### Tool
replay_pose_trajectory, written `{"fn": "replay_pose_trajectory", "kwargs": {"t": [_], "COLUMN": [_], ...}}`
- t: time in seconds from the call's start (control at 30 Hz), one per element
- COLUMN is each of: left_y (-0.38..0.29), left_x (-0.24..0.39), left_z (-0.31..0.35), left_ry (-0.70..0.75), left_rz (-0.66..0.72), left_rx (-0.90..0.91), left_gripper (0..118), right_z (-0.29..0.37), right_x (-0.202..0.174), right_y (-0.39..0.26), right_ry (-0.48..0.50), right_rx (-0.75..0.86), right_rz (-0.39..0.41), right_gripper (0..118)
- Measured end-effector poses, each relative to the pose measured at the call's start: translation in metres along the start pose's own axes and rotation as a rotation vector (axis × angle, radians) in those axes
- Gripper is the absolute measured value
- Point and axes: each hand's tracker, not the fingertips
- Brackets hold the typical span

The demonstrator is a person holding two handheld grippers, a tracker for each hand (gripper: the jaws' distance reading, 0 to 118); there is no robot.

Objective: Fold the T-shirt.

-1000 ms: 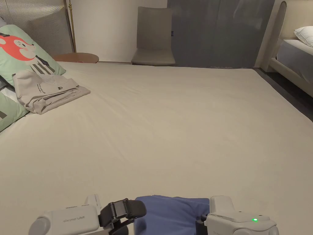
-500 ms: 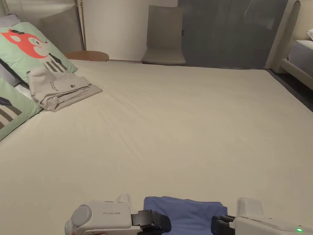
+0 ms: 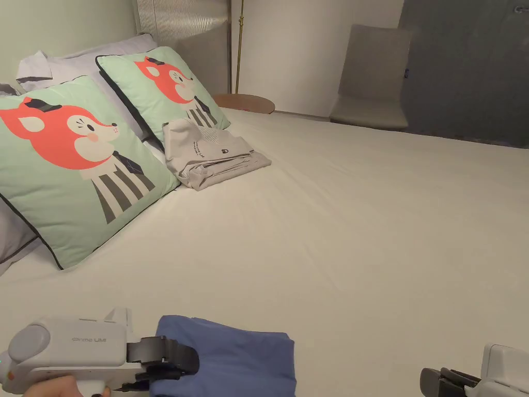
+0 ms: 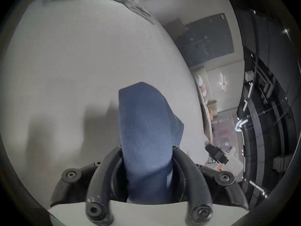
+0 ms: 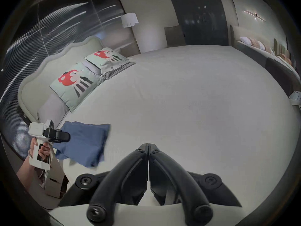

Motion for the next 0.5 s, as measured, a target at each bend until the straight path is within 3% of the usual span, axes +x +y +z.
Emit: {"fn": "replay_pose_trajectory", "kwargs": {"t": [0.33,0.4,0.47,0.5], "left_y": [0.018,0.011,0.003,-0.001], "left_x": [-0.046,-0.029,-0.009,0.001], "left_z": [0.046,0.044,0.049,0.052], "left_ry": [0.099,0.245,0.387,0.451], "left_rz": [0.136,0.057,-0.087,-0.124], "left_rx": [0.079,0.115,0.195,0.228], "left_gripper": [28,55,94,105], "right_z": [-0.012,-0.010,-0.004,-0.001], "right_x": [-0.023,-0.022,-0.017,-0.015], "right_y": [0.002,0.003,0.003,0.003], "right_ry": [0.000,-0.007,-0.017,-0.021], "right_rx": [-0.011,-0.009,-0.002,0.003], "right_rz": [0.028,0.034,0.042,0.044], "right_gripper": [0,0,0,0]}}
